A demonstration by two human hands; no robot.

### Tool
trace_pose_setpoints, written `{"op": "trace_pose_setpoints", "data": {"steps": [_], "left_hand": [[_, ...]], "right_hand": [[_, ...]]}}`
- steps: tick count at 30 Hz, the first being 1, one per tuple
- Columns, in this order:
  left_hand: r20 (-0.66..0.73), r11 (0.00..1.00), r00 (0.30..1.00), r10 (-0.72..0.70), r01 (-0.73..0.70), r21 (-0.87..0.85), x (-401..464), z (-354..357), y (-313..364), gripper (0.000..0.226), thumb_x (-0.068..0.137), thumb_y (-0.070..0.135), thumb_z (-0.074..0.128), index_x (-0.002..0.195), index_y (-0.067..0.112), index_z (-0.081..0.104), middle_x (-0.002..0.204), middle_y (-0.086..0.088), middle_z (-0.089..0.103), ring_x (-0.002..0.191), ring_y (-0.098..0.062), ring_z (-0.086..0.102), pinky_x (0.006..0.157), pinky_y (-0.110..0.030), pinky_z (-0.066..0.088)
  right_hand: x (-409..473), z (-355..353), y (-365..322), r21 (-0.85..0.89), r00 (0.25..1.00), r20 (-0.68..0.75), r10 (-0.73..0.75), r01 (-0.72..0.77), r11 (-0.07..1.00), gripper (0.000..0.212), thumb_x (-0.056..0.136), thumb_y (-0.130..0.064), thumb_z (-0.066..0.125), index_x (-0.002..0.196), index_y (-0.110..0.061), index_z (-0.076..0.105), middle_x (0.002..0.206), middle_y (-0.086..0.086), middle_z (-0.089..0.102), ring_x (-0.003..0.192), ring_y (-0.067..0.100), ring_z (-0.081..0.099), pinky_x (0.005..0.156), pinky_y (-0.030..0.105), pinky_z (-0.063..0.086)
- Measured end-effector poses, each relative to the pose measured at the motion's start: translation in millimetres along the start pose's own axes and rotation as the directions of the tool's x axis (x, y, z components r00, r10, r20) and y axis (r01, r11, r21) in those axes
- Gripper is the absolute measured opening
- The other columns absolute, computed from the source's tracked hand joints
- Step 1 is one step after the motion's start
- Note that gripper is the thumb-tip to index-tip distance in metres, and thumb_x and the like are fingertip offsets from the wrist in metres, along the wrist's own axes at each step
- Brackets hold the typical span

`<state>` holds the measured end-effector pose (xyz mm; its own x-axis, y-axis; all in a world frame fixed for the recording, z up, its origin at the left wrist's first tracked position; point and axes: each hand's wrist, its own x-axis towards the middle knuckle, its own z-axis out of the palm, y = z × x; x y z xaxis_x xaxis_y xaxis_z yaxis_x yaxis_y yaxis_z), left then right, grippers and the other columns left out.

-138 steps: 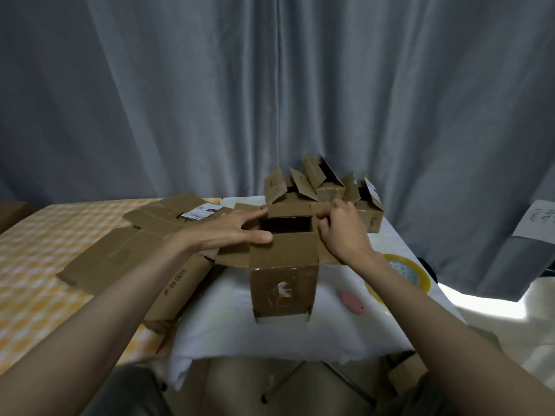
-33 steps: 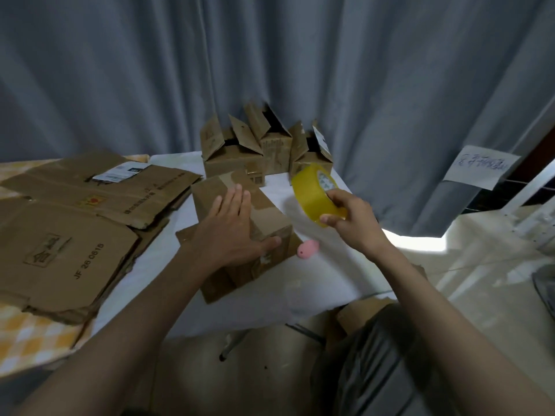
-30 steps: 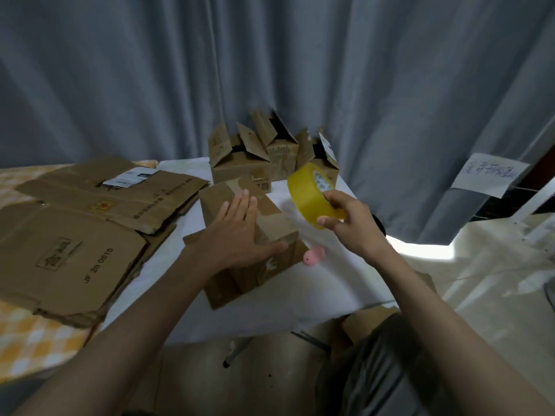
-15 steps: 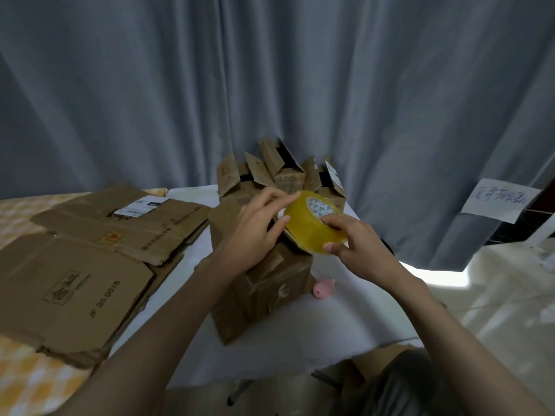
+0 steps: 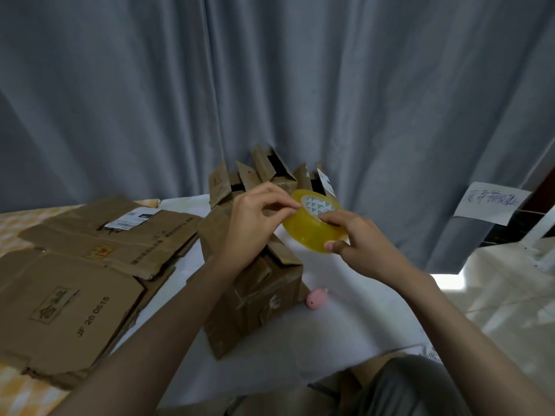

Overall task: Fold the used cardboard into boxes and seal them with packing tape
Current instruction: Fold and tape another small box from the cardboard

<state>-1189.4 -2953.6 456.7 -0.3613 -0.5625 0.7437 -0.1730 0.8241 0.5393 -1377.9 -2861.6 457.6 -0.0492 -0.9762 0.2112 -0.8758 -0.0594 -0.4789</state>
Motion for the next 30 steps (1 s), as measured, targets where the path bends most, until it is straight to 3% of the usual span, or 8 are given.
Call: {"op": "trace_pose_setpoints", "data": {"steps": [5,9,16,18,22,24,26,30], "left_hand": [[0.126,0.999,0.991,-0.053,0.054,-0.006,16.2,-2.4,4.2,0.027,0.083,0.005,0.077,0.110,0.008,0.076,0.096,-0.002,0.070,0.089,-0.011,0.066,0.083,-0.018,0.053],[0.139,0.998,0.990,-0.003,-0.005,0.056,22.3,-4.3,4.0,0.009,0.081,0.009,0.079,0.091,0.008,0.080,0.090,-0.001,0.069,0.086,-0.008,0.064,0.078,-0.015,0.049],[0.026,0.995,0.997,0.066,-0.068,0.078,17.0,-5.0,9.2,0.005,0.088,0.005,0.072,0.088,0.005,0.077,0.089,0.001,0.069,0.086,-0.004,0.063,0.078,-0.015,0.050],[0.053,0.997,0.999,0.005,-0.009,0.074,17.7,-6.7,14.2,0.007,0.093,0.004,0.065,0.090,0.006,0.071,0.090,0.003,0.067,0.087,-0.005,0.062,0.077,-0.018,0.050],[0.105,0.990,0.985,-0.134,0.129,0.049,27.5,-19.5,24.9,0.012,0.099,0.010,0.056,0.091,0.019,0.061,0.083,0.008,0.068,0.084,-0.006,0.065,0.077,-0.018,0.050],[0.179,0.970,0.954,-0.241,0.244,0.004,38.0,-27.1,27.8,0.012,0.099,0.012,0.056,0.092,0.021,0.059,0.085,0.005,0.068,0.084,-0.008,0.066,0.082,-0.023,0.053],[0.262,0.912,0.908,-0.327,0.375,-0.163,47.7,-32.3,30.9,0.009,0.097,0.005,0.059,0.095,0.013,0.056,0.088,-0.004,0.065,0.080,-0.014,0.068,0.082,-0.029,0.056],[0.279,0.813,0.881,-0.381,0.463,-0.352,63.5,-41.4,31.0,0.017,0.093,-0.005,0.061,0.102,0.008,0.056,0.079,-0.006,0.061,0.068,-0.013,0.063,0.073,-0.024,0.055]], "right_hand": [[2.2,-12.3,-0.1,0.022,1.000,-0.008,0.003,-0.003,1.000,0.054,0.090,-0.010,0.069,0.141,-0.019,0.054,0.143,0.000,0.054,0.131,0.024,0.047,0.101,0.025,0.034],[2.1,-17.4,0.1,0.005,1.000,0.007,-0.002,0.002,1.000,0.056,0.090,-0.011,0.069,0.143,-0.020,0.054,0.146,0.000,0.052,0.133,0.023,0.046,0.099,0.022,0.031],[3.5,-24.2,-6.9,0.042,1.000,0.005,-0.018,0.018,0.999,0.054,0.091,-0.015,0.068,0.143,-0.021,0.054,0.137,0.000,0.056,0.121,0.021,0.051,0.088,0.023,0.033],[3.9,-26.3,-10.6,0.071,1.000,0.028,-0.010,0.008,0.997,0.047,0.092,-0.017,0.066,0.139,-0.022,0.057,0.125,0.001,0.062,0.112,0.021,0.055,0.086,0.029,0.041],[5.7,-34.1,-17.0,0.095,0.996,-0.044,0.081,-0.076,0.993,0.012,0.098,-0.033,0.058,0.099,-0.022,0.063,0.083,0.000,0.064,0.085,0.023,0.058,0.072,0.037,0.042],[6.1,-37.7,-18.5,0.110,0.987,-0.093,0.129,-0.118,0.987,0.026,0.097,-0.046,0.055,0.097,-0.021,0.064,0.084,0.002,0.065,0.084,0.023,0.061,0.073,0.039,0.048],[5.4,-39.0,-22.0,0.278,0.975,-0.121,0.185,-0.146,0.950,0.038,0.094,-0.055,0.057,0.097,-0.018,0.069,0.087,0.006,0.071,0.085,0.023,0.067,0.076,0.041,0.055],[5.3,-39.7,-29.0,0.610,0.977,-0.001,0.215,-0.170,0.774,0.050,0.088,-0.064,0.059,0.096,-0.018,0.075,0.086,0.002,0.077,0.083,0.017,0.075,0.073,0.029,0.061]]}}
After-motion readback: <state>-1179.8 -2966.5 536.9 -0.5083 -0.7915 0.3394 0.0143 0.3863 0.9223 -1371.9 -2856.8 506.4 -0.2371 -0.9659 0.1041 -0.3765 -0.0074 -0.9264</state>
